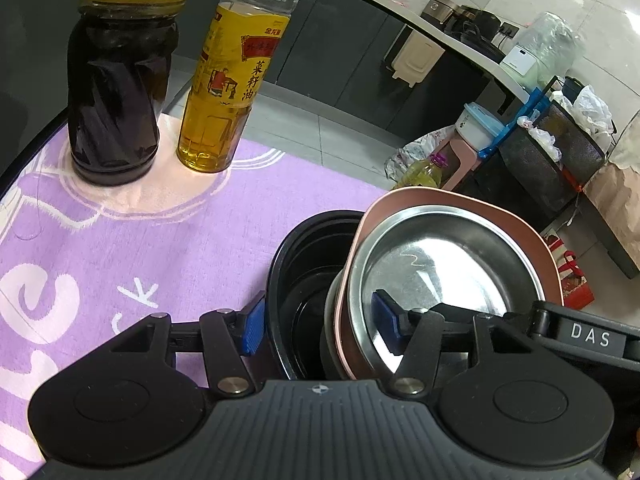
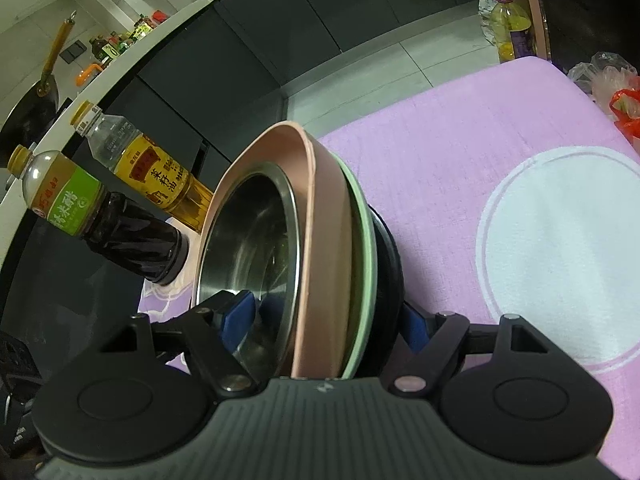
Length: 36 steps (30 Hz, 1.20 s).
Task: Organize plates and bowls
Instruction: 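Level the stack on the black bowl and open both grippers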
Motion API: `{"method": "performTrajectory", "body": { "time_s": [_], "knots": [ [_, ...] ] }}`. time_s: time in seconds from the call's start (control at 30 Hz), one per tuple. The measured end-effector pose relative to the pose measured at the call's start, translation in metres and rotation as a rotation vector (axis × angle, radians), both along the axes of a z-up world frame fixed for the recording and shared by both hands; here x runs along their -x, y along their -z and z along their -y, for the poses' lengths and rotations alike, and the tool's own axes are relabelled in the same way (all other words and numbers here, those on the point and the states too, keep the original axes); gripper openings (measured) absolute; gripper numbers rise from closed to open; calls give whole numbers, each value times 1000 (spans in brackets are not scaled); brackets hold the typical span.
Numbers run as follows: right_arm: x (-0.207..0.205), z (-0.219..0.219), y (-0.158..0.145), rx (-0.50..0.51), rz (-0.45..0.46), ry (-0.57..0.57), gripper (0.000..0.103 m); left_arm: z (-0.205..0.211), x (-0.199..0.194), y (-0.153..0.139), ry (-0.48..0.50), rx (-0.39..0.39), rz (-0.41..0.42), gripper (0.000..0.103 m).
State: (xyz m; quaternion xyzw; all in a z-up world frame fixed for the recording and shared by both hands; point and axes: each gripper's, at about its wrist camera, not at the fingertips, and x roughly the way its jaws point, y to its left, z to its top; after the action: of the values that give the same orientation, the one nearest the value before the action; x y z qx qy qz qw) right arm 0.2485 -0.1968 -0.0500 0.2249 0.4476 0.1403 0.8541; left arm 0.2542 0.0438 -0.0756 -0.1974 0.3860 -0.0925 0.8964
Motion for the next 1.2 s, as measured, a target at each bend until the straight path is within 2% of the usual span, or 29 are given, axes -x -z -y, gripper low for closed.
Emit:
{"method": "performTrajectory", "body": {
  "time_s": [0.1,0.63,1.2],
  "knots": [
    [1,1,0,-9,8,6,73,-1,3,-1,5,-11,5,52],
    [5,7,-9,-2,68,12,73,-4,29,-27,-34,-121,143,54],
    [36,8,-42,67,239,19,73,-8,86,-54,-75,-191,285,55]
  ]
}}
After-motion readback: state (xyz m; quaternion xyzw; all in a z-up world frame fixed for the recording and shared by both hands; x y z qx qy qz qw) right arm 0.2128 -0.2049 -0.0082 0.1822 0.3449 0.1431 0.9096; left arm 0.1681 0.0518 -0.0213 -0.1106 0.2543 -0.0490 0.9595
